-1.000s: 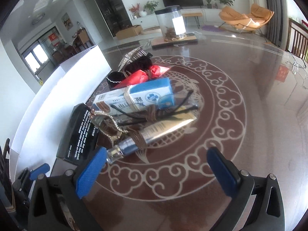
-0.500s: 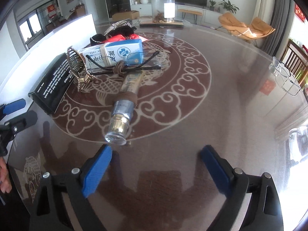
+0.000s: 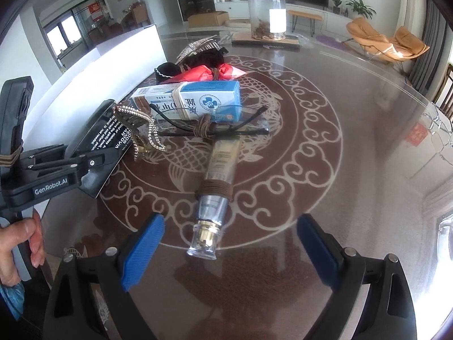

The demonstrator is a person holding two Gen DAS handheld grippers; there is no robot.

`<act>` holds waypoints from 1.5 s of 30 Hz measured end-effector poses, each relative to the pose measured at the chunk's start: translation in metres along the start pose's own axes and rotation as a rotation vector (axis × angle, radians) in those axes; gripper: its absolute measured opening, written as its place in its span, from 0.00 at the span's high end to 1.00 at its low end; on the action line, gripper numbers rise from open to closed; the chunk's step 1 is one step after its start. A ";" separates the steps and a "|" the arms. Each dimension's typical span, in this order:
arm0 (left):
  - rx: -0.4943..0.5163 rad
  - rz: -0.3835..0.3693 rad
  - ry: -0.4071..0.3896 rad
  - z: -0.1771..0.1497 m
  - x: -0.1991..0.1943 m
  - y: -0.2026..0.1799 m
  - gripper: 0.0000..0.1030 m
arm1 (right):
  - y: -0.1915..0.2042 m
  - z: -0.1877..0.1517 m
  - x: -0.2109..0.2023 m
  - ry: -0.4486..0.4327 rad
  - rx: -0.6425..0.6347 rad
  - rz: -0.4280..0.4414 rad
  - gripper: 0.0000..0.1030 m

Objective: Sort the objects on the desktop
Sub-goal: 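Close the right gripper on the gold tube with glass bottle end while the left holds the box, then carry the black box and gold tube into the bin and open both grippers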

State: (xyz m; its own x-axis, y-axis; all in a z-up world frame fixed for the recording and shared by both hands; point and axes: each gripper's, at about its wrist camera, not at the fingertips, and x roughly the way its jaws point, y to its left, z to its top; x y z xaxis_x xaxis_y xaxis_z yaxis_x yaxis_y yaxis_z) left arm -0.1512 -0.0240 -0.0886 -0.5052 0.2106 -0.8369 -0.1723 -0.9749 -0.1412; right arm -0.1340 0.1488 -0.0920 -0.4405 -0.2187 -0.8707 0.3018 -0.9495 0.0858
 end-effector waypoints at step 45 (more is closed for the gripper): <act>-0.404 0.104 -0.010 -0.058 -0.142 0.241 0.65 | 0.334 0.135 0.001 -0.122 -0.384 0.389 0.70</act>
State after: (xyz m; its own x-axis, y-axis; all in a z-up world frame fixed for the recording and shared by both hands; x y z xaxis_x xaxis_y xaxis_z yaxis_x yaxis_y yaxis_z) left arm -0.0720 -0.2933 -0.0343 -0.5109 0.1078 -0.8529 0.2251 -0.9407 -0.2537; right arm -0.1481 -0.1988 0.0014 -0.3224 -0.5828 -0.7459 0.7382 -0.6481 0.1873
